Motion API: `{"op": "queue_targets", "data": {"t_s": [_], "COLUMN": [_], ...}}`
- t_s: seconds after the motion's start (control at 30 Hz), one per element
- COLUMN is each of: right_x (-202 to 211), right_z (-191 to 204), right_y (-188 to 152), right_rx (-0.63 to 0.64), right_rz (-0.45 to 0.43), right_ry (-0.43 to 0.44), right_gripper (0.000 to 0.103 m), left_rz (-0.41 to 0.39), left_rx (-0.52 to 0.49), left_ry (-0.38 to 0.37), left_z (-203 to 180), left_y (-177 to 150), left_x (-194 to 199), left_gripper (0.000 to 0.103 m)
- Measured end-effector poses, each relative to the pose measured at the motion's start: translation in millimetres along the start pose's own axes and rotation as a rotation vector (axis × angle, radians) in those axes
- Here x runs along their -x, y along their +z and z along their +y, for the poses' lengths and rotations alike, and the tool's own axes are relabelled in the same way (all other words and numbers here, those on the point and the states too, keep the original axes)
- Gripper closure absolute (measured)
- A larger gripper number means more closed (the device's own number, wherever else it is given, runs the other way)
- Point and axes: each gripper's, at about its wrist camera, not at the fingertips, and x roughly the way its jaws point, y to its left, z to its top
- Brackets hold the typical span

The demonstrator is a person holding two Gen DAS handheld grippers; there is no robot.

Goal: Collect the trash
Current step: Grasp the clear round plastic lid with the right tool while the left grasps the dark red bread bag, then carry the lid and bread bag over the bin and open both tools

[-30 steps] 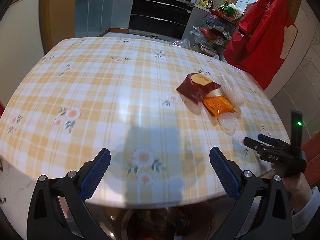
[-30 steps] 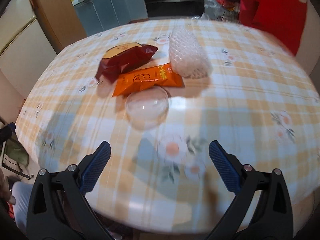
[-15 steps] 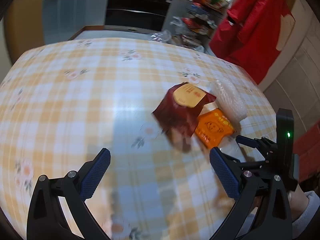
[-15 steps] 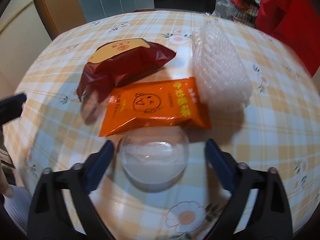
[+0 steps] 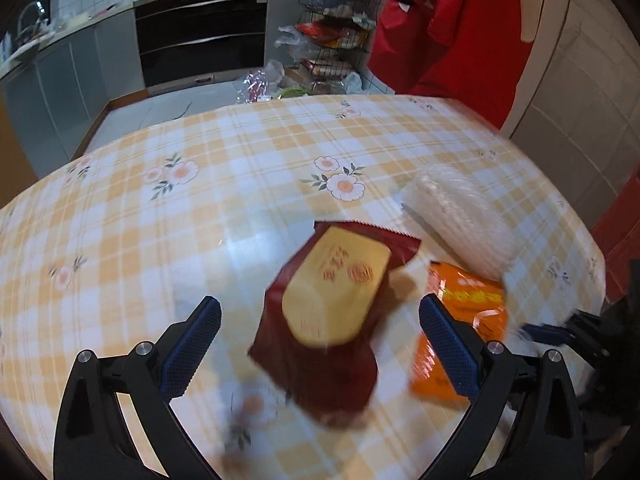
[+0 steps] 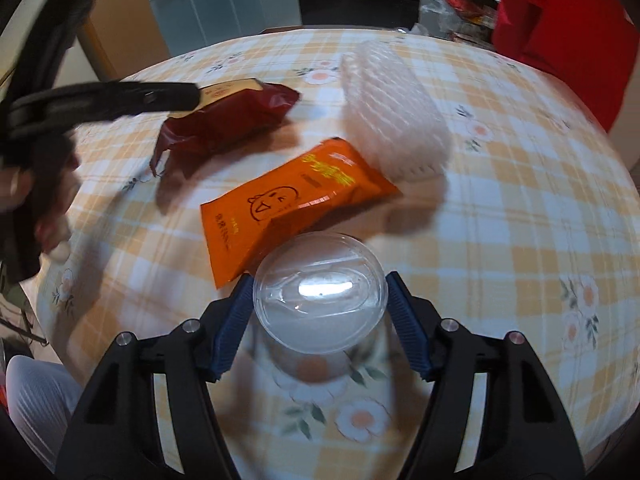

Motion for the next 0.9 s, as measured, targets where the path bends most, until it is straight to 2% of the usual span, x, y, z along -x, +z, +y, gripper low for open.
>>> {"op": "queue_targets", "data": {"t_s": [0.13, 0.2, 0.23, 0.37, 0.6, 0.9], "right_x": [5.6, 9.7, 12.3, 23.6, 47.4, 88.2], "right_z": [-10.3, -13.0, -13.8, -14.6, -2.9, 25.9], "right_y": [-7.4, -8.4, -9.4, -10.8, -14.5, -24.4], "right_rx": [-0.027, -0.033, -0.036, -0.049, -0.066, -0.052], "right_rz": [0.003, 0.0, -0.003, -0.022, -0.051, -0.093], "right_ry": [-0.015, -0.022, -0.024, -0.021, 0.001, 0.042], "right_gripper": [0.036, 0.036, 0.036, 0.036, 0.036, 0.036], "left_rz": [0.048, 0.065, 0.079, 0.086, 0.052, 0.007], "left_rx": [0.016, 0.018, 0.015, -0.001, 0.048, 0.125], "left_ry": [-0.017, -0.014, -0.026, -0.039, -0.024, -0.051], "left_z": [4.1, 3.9, 3.5, -0.2, 10.5, 17.1], "left_y": [6.4, 4.8, 2.3, -10.9, -38.2, -93.8], "left_x": [-20.8, -26.2, -27.5, -15.7, 30.6, 116.9], "left_gripper": [0.006, 0.017, 0.032, 0.046, 0.05, 0.05]}}
